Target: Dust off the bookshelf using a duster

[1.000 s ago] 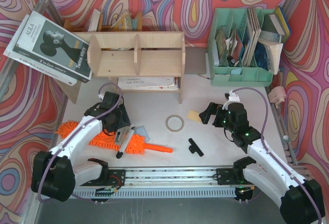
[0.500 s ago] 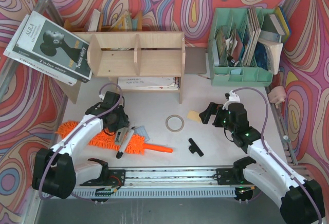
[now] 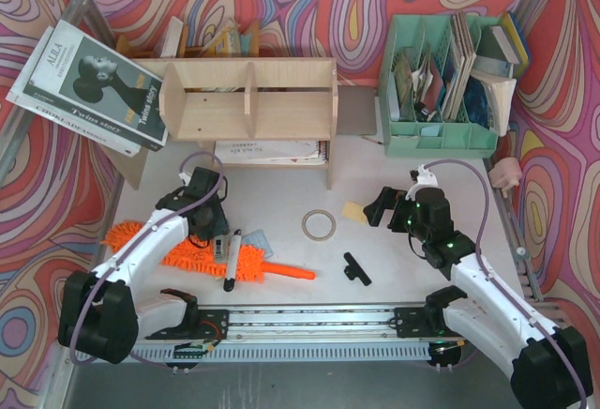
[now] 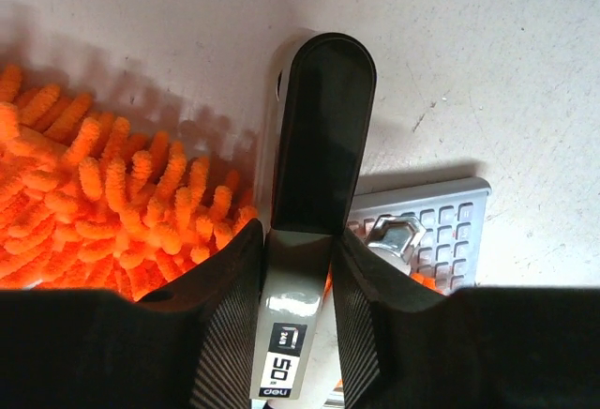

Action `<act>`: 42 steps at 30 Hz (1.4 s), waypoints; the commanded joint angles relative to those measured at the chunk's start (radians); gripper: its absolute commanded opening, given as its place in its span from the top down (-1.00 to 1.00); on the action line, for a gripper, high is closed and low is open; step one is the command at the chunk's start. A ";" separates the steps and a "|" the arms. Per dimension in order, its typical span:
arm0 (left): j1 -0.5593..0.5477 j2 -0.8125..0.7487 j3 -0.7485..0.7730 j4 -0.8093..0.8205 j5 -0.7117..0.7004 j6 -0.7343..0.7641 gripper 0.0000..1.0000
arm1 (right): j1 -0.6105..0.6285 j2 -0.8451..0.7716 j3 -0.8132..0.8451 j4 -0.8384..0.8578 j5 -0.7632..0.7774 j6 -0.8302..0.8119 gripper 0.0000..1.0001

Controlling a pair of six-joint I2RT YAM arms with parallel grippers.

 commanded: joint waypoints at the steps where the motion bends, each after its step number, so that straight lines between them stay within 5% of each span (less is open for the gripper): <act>1: -0.006 -0.027 0.022 -0.035 -0.033 -0.007 0.26 | 0.003 0.009 0.011 0.023 0.008 0.003 -0.97; 15: -0.006 -0.093 0.069 -0.101 -0.213 -0.042 0.57 | 0.004 0.009 0.009 0.026 0.005 0.002 -0.97; 34: -0.005 -0.271 -0.057 0.103 -0.414 -0.315 0.48 | 0.003 -0.047 0.003 0.002 0.000 0.010 -0.97; 42: 0.006 -0.211 -0.092 0.190 -0.470 -0.416 0.53 | 0.004 -0.089 0.009 -0.023 -0.016 0.014 -0.97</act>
